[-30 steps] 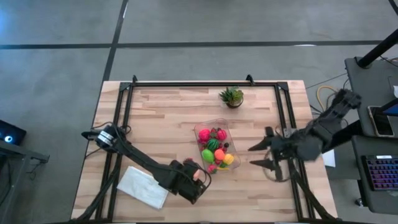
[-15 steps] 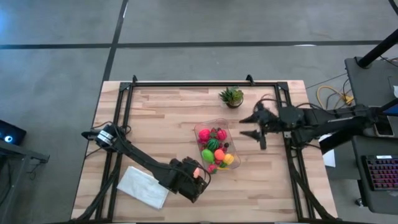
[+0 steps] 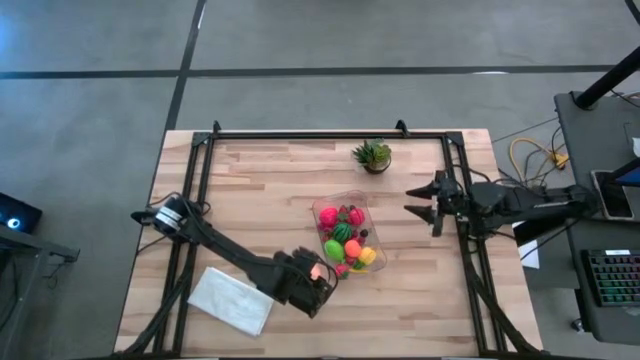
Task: Pick and placing Produce into tupperware
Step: Put the light orange peach into the transparent bin
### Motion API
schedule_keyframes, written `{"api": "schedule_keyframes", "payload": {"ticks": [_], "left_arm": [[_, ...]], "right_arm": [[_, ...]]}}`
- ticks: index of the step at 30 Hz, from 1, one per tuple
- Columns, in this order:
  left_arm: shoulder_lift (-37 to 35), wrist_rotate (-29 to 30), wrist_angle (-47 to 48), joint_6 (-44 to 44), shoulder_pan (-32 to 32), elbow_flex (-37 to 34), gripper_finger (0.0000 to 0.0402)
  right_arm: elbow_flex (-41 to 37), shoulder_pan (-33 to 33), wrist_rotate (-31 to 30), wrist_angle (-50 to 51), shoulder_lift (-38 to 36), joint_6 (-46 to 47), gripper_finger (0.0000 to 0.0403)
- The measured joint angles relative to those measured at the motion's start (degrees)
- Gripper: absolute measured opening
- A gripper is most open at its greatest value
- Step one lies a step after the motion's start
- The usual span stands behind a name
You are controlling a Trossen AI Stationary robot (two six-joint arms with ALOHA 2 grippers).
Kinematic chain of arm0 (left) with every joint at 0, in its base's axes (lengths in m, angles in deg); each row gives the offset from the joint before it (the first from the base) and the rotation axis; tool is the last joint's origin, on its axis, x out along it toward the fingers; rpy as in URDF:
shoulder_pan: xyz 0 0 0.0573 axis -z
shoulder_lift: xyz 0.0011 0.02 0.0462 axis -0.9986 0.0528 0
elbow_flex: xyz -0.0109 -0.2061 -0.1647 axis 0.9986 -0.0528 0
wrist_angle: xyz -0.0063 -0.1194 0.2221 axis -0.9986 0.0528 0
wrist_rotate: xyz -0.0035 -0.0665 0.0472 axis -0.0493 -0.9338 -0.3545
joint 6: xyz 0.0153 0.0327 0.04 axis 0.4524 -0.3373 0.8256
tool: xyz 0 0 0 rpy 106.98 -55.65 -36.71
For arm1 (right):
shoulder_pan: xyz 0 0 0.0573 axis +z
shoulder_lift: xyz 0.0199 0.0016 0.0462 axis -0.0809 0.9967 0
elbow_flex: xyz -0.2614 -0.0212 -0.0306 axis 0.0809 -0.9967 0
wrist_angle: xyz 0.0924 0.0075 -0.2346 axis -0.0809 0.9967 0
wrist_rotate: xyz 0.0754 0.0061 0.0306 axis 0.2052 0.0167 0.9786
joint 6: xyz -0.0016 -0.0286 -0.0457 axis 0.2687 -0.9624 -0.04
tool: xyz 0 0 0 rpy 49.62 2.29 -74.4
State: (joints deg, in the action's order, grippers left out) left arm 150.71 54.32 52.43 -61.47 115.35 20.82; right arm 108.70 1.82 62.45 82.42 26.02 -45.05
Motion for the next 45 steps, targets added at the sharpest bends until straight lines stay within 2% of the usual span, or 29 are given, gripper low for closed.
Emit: {"api": "schedule_keyframes", "payload": {"ticks": [5, 14, 23, 35, 45], "left_arm": [[-0.58, -0.07, 0.04, 0.16, -0.41, -0.92, 0.0294], [-0.64, -0.95, -1.85, 0.14, -0.41, -0.99, 0.0294], [-0.64, -3.57, -2.19, -0.23, -0.43, -2.19, 0.0294], [-0.64, -3.87, -3.21, 1.27, -1.74, -4.32, 0.0294], [-0.18, -5.90, -12.97, 1.30, -2.40, -9.57, 0.0294]], "right_arm": [[-7.20, -0.02, 0.68, 1.47, -6.17, 4.79, 0.0219], [-14.25, -0.02, 1.22, -0.53, -13.96, 4.31, 0.0219], [-15.09, -0.02, 1.23, -0.41, -13.55, -4.44, 0.0219], [-14.83, -0.02, 1.28, -0.40, -12.92, 3.67, 0.0219], [-14.83, -0.02, 1.28, -0.40, -12.90, 3.35, 0.0219]]}}
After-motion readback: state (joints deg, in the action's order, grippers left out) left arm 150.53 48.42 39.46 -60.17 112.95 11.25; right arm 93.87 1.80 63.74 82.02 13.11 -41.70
